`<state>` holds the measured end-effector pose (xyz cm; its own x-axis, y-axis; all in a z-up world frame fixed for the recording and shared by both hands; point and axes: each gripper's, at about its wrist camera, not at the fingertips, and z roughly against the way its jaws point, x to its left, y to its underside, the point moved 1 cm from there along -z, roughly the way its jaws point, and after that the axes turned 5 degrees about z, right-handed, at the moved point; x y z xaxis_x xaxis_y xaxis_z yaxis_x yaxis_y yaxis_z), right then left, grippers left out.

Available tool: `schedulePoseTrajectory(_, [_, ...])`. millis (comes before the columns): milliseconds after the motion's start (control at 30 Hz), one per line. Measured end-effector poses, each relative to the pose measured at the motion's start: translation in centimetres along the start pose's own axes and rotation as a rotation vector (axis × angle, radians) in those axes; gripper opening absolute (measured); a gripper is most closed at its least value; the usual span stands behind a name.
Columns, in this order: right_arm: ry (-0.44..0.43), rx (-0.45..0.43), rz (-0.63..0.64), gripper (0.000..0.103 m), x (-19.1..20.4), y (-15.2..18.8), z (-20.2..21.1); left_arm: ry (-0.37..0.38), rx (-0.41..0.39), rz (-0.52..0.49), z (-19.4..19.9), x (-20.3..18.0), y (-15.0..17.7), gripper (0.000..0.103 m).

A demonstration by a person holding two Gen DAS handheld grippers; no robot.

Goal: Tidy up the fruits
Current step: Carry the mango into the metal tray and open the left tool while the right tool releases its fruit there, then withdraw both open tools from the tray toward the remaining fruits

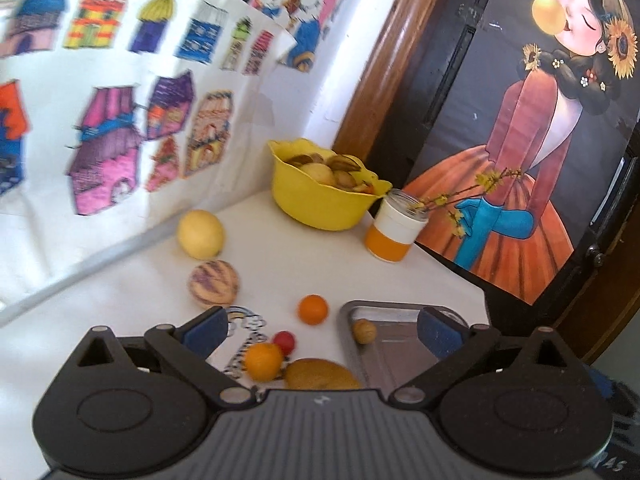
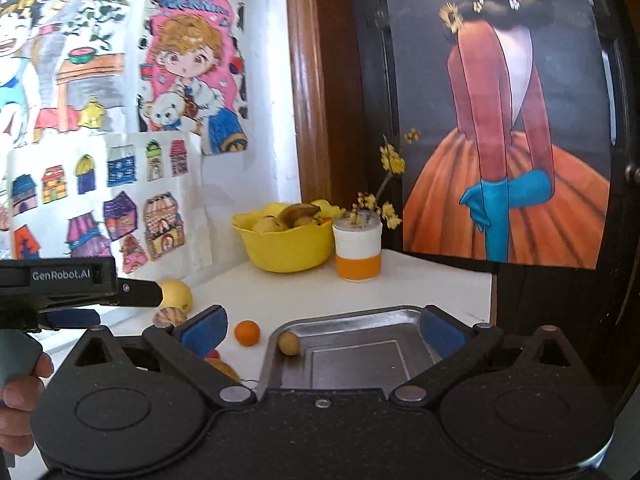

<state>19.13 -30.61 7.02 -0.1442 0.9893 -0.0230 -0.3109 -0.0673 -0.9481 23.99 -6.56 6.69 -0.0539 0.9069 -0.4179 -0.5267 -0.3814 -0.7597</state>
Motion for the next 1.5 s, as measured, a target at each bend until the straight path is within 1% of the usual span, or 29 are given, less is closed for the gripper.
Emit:
schedulePoseTrajectory(200, [0.0, -0.019, 0.035, 0.102, 2.2, 0.2, 2.9, -0.034, -0.036, -0.029, 3.1, 2.0, 0.8, 0.102])
schedulePoseTrajectory(400, [-0.024, 0.011, 0.071, 0.102, 4.7, 1.1, 4.9, -0.062, -0.046, -0.08, 5.7, 4.1, 2.0, 0.103])
schedulePoseTrajectory(533, [-0.051, 0.058, 0.087, 0.102, 6.1, 2.2, 5.6, -0.082, -0.041, -0.106, 7.1, 5.7, 3.2, 0.103])
schedulePoseTrajectory(867, [-0.1, 0.219, 0.126, 0.102, 8.9, 6.0, 5.6, -0.138, -0.004, -0.155, 9.4, 9.5, 6.3, 0.103])
schedulePoseTrajectory(1000, [-0.113, 0.281, 0.122, 0.102, 9.3, 7.0, 5.1, -0.147, 0.007, -0.179, 9.9, 10.4, 7.1, 0.103])
schedulePoseTrajectory(1167, [-0.116, 0.35, 0.122, 0.102, 9.3, 7.7, 4.2, -0.141, 0.025, -0.211, 9.9, 10.9, 7.8, 0.103])
schedulePoseTrajectory(1333, [-0.118, 0.377, 0.125, 0.102, 9.1, 7.9, 3.5, -0.131, 0.036, -0.256, 9.6, 10.9, 8.5, 0.103])
schedulePoseTrajectory(1500, [-0.108, 0.369, 0.15, 0.102, 8.5, 7.1, 2.6, -0.11, 0.049, -0.293, 9.0, 10.3, 8.7, 0.103])
